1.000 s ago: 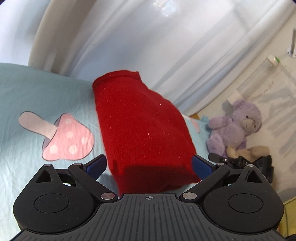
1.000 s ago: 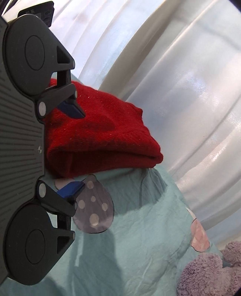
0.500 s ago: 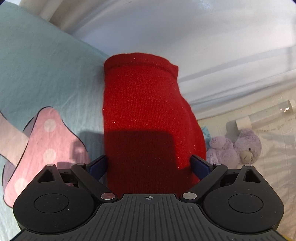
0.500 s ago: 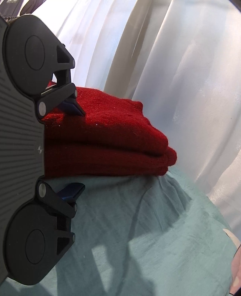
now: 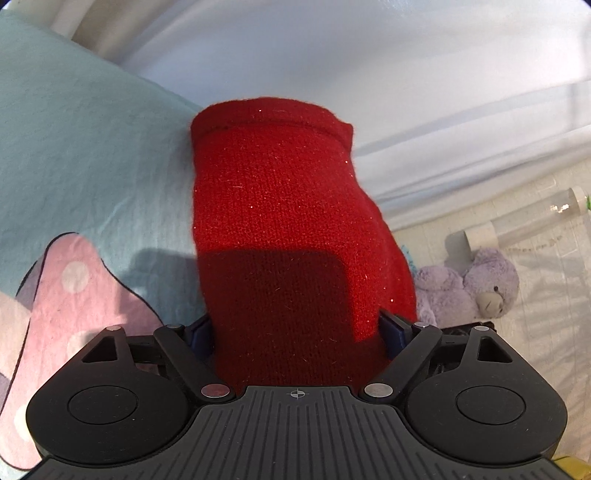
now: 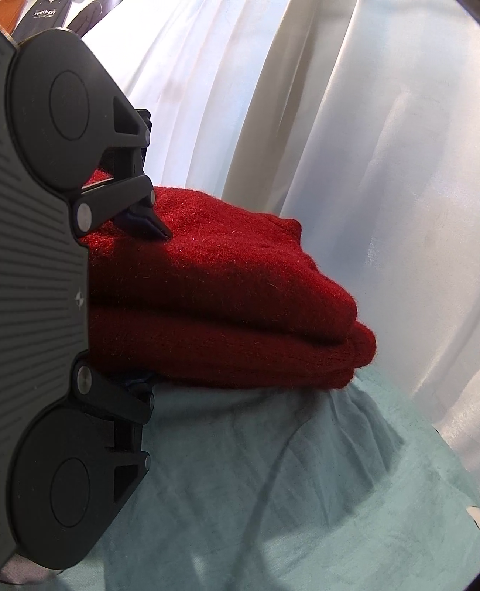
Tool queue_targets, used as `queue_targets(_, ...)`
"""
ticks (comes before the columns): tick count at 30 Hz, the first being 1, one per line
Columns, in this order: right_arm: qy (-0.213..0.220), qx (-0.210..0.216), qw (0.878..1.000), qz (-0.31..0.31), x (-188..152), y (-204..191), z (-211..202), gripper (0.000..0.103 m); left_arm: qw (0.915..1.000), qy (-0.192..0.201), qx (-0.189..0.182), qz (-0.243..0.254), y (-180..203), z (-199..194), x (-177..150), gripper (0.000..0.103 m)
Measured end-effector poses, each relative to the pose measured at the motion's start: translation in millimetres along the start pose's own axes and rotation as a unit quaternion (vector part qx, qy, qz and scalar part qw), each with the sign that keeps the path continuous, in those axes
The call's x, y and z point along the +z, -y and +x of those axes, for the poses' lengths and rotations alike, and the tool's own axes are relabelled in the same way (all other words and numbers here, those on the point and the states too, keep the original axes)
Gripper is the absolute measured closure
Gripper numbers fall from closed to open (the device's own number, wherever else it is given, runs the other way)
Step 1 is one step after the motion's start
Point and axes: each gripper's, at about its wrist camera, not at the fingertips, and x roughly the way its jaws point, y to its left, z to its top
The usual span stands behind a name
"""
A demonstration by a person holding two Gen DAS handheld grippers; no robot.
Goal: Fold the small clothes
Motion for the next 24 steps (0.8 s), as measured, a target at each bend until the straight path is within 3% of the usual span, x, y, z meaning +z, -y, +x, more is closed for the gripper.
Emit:
queue_targets(9,0.019,-0.032,0.999,-0.033,-13,-30,-3,0.049,0.9994,0.031,-0.010,0.009,8,-18,-11,0.024)
queue_targets(13,0.018,-0.023,0.998,-0.050,-19,-55,-5,0.050,0.9986,0.045,-0.019,0.017,22,-39,-18,0.024)
queue_targets(17,-0.007,-0.017,0.997,-0.072,-31,-82,5,0.050,0.9967,0.067,0.016,0.043,38,-80,-29,0.024)
queue_targets(24,-0.062,0.012,0.993,-0.099,-62,-115,54,0.050,0.9896,0.115,0.084,0.024,22,-151,-59,0.022)
